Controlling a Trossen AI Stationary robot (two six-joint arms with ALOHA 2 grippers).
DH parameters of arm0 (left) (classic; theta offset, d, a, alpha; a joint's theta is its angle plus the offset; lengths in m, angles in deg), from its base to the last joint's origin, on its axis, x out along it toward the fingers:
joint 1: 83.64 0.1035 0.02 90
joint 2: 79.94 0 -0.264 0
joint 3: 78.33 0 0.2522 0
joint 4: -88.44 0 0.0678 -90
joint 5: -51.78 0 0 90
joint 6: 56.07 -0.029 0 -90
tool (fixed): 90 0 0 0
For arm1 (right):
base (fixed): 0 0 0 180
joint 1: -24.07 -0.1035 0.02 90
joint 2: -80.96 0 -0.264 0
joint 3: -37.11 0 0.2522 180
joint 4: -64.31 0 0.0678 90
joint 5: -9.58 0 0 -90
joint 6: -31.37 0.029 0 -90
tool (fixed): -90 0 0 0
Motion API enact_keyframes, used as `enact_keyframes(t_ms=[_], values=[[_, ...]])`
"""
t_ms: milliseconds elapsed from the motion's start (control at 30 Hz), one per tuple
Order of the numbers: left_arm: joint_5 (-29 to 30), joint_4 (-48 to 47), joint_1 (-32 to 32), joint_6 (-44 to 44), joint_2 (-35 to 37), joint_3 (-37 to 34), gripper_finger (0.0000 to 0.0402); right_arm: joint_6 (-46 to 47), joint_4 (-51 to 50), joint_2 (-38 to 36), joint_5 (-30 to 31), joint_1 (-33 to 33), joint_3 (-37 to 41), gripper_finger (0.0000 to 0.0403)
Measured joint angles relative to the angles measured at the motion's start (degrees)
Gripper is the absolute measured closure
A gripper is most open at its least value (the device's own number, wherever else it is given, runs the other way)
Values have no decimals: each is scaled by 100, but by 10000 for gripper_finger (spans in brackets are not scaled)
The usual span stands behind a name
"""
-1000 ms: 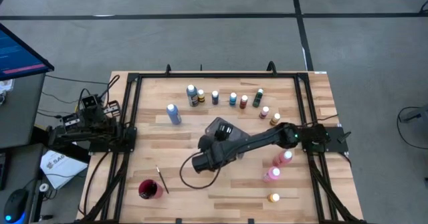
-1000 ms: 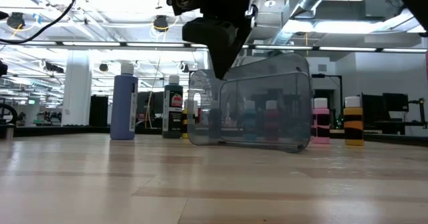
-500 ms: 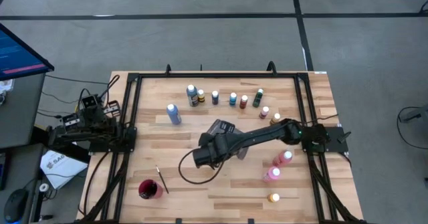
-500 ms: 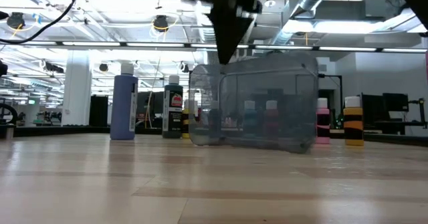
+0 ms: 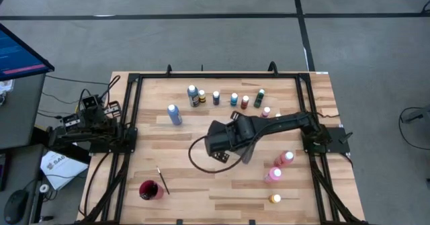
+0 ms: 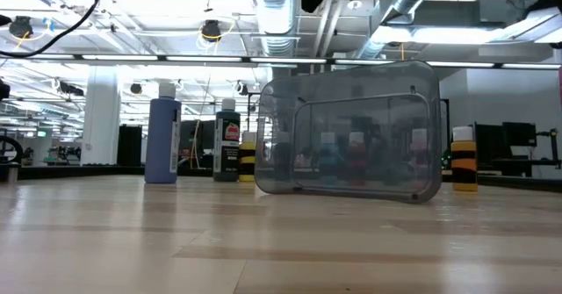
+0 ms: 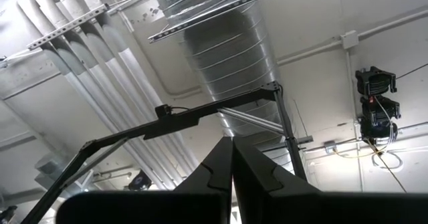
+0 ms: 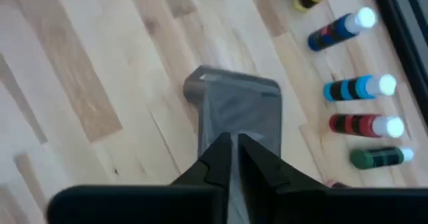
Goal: Pick & Place Paint Supplies
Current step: Adjust the black bin
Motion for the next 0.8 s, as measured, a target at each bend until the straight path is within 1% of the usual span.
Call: enact_keyframes(t_ms=[100, 300, 367, 467, 533, 600, 733, 800], values=[[0, 2, 0, 0, 0, 2, 399, -401, -5, 115, -244, -96, -9, 342], [0, 2, 0, 0, 0, 0, 399, -1056, -6, 740, -251, -226, 28, 260], [2, 2, 0, 0, 1, 1, 399, -1118, -4, 951, -174, -226, 26, 235], [2, 2, 0, 0, 2, 0, 399, -1125, -3, 1243, 192, -226, 28, 208], [0, 2, 0, 0, 2, 0, 399, -1093, -2, 1356, 426, -226, 28, 201], [2, 2, 0, 0, 1, 1, 399, -1060, -4, 1395, 513, -226, 28, 199], [2, 2, 0, 0, 1, 2, 399, -1050, -4, 1398, 517, -221, 28, 211], [2, 2, 0, 0, 0, 2, 399, -1046, -3, 1331, 390, -221, 28, 219]])
